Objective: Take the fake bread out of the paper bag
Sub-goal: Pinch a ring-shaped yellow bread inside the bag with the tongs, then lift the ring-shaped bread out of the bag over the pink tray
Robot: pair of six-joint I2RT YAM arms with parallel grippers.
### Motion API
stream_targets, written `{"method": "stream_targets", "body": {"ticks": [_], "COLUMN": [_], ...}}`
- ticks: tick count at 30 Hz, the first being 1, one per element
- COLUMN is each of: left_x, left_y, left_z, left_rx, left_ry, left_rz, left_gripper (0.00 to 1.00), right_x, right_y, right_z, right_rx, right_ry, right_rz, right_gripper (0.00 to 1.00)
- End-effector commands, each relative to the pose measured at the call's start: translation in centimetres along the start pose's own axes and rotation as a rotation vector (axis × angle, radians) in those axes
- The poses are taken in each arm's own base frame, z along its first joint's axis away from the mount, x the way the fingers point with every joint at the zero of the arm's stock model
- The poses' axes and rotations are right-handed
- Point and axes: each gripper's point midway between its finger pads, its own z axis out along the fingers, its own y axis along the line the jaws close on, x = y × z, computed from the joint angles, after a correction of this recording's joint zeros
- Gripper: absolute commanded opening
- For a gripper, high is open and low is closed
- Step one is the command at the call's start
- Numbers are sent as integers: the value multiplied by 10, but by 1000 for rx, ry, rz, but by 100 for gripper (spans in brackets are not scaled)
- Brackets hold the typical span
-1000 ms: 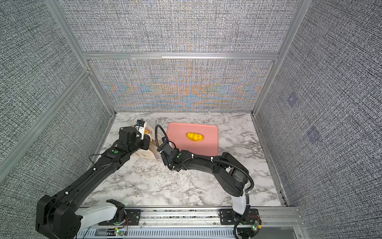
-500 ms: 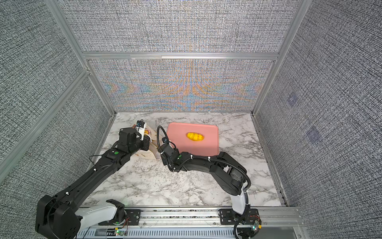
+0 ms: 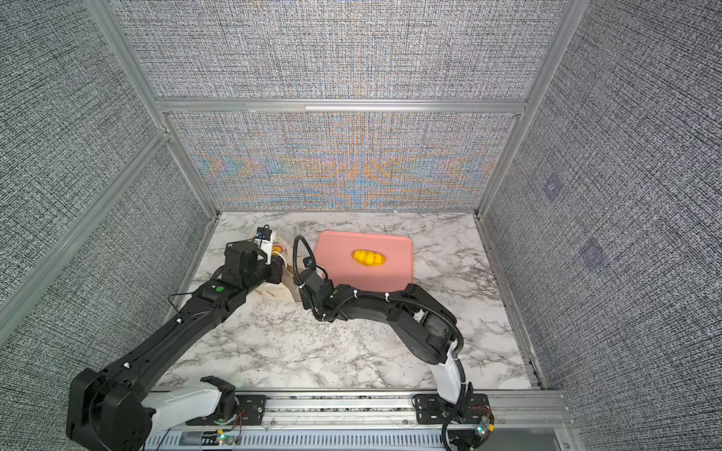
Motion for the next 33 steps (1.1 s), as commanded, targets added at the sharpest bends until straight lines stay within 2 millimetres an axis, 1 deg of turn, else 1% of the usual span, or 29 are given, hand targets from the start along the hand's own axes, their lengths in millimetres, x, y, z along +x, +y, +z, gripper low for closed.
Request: {"method": "stream_targets", "body": {"ticks": [1,2,3,4,8,9,11,15,19,24,30,33], "left_x": [2,1,1,0,-6,-8,-12,-13,-5,0,0,-4], "left_y": [-3,-3,-2,-2,2,3,5,7,8,10,11,9], "left_z": [0,0,0,1,1,1,1,0,3,-1,-5,-6], "left_rx": [20,19,15,12,-9,-13,-21,-31,-39,-45,-52,-43], "left_ry": [7,5,2,-2,-42,-54,-78,-99,-77,-65,-70,-83], "left_rz": [-11,-15,-23,-31,-75,-86,-103,-111,-96,-81,-63,-73], "left_gripper": [0,0,0,0,0,0,0,0,0,0,0,0], "right_x": [-13,-16,-18,-19,-19,-17,-13,4,21,42,51,51], "right_y": [5,7,9,11,14,14,15,21,24,25,20,17], "right_z": [0,-1,-2,-5,-18,-23,-32,-50,-65,-79,-106,-114], "right_rx": [-10,-16,-23,-33,-61,-68,-91,-172,-238,-309,-364,-373], "right_ry": [-32,-34,-33,-29,6,21,45,110,162,213,226,228], "right_rz": [14,13,9,4,-11,-15,-8,49,135,229,286,294], "right_gripper": [44,40,35,27,3,0,0,0,0,0,0,0]}}
